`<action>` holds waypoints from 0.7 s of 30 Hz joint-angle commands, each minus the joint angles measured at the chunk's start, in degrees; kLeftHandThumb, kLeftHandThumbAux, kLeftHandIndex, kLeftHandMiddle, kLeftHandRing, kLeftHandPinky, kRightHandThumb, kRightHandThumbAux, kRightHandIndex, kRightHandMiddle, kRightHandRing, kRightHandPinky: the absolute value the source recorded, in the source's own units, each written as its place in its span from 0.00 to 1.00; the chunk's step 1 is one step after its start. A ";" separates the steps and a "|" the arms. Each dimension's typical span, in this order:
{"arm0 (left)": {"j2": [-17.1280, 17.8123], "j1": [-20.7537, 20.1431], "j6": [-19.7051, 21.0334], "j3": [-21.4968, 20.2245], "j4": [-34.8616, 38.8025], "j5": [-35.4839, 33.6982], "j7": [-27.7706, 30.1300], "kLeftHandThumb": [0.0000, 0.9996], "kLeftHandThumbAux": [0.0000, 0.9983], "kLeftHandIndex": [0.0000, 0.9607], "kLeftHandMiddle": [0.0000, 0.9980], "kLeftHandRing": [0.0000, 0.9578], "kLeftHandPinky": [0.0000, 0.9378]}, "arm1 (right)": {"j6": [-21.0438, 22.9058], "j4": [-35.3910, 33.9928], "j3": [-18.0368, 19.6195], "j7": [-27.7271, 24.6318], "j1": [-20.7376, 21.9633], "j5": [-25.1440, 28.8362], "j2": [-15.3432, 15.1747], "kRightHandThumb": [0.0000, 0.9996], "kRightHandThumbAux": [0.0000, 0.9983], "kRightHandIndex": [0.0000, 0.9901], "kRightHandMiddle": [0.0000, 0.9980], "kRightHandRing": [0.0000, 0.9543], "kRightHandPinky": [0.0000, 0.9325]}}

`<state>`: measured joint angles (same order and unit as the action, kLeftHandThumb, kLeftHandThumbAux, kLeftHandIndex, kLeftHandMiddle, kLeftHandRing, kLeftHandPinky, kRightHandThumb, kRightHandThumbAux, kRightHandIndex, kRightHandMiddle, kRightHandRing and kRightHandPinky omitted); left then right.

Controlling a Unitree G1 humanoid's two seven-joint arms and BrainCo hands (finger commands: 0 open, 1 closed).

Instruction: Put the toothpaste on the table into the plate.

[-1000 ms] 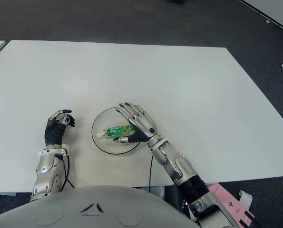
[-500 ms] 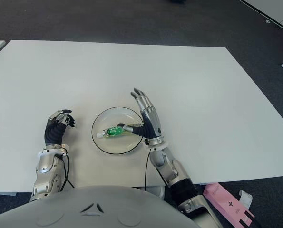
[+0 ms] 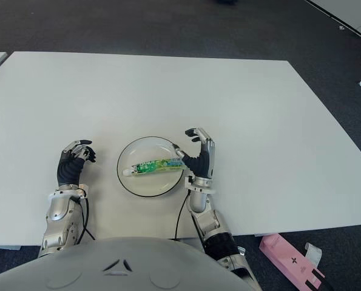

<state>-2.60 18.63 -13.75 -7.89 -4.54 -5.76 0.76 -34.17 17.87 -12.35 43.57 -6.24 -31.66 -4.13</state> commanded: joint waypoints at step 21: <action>-0.21 0.27 1.36 0.11 -2.47 0.17 -0.42 0.71 0.72 0.45 0.63 0.66 0.64 | 8.51 -3.94 6.72 -9.13 -3.60 10.48 6.09 0.70 0.74 0.43 0.42 0.39 0.35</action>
<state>-2.62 18.35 -14.24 -7.96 -5.08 -5.68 0.76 -27.39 14.53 -6.62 36.07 -9.34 -23.94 0.94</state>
